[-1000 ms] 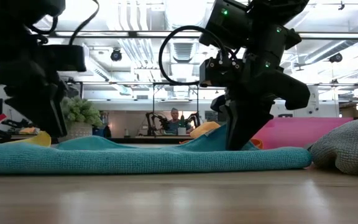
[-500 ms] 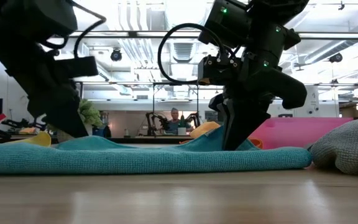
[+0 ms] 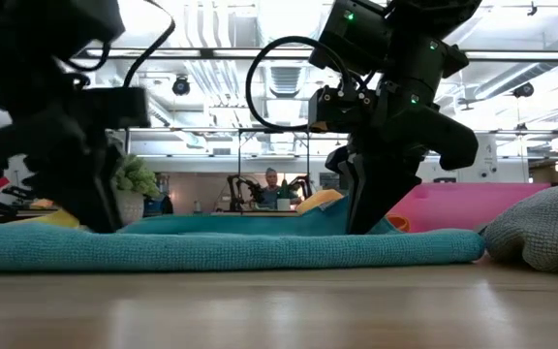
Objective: Fold microfiber towels
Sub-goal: Fold the blue microfiber cloth
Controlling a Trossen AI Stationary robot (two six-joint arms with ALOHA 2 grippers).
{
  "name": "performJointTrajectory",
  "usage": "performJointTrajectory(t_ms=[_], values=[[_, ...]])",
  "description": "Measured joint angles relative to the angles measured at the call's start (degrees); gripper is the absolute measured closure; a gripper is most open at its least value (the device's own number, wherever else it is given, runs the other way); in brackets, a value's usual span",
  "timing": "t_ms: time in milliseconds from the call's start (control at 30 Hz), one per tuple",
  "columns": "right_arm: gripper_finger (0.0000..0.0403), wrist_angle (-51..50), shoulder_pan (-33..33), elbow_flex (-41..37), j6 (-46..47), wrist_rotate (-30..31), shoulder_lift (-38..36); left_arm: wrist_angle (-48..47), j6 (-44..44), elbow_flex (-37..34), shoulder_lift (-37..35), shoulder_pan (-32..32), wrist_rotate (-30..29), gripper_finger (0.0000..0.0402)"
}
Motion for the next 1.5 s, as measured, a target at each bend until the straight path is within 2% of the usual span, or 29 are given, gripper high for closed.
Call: performJointTrajectory(t_ms=[67,233,467,733,800,1100,1233,1333,1400,1500], values=[[0.0394,0.0,0.0,0.0,0.0,0.0,0.0,-2.5,-1.9,0.0,0.1,0.0,-0.3,0.0259],[0.0394,0.1,0.0,0.0,0.0,0.0,0.0,-13.8,-12.6,-0.2,-0.7,0.1,-7.6,0.0259],[0.0394,-0.2,0.0,0.0,-0.6,0.0,0.1,-13.8,-12.7,-0.2,-4.0,0.1,-8.5,0.0259],[0.0394,-0.3,0.0,0.0,-0.8,0.0,0.1,-15.4,-13.2,-0.3,-10.2,0.4,-20.0,0.0259],[0.0394,-0.3,0.0,0.0,-0.6,0.0,0.1,-16.0,-13.2,-0.3,-11.6,0.5,-21.2,0.0259],[0.0394,0.9,0.0,-0.1,-0.8,-0.1,0.2,-17.6,-13.2,-0.5,-12.0,0.8,-19.9,0.0259],[0.0394,5.8,0.0,-0.1,-0.9,-0.1,0.2,-17.5,-13.2,-0.8,-9.8,1.2,-19.8,0.0259],[0.0394,10.8,0.0,-0.1,-0.9,-0.1,0.2,-13.9,-12.8,-0.8,-8.6,1.4,-19.5,0.0259],[0.0394,14.4,0.0,-0.1,-0.9,-0.1,0.4,-9.7,-10.3,-0.8,-8.0,1.4,-17.8,0.0259],[0.0394,20.1,0.0,-0.1,-0.9,-0.1,1.6,-5.6,-4.8,-0.8,-6.6,1.4,-12.0,0.0268]])
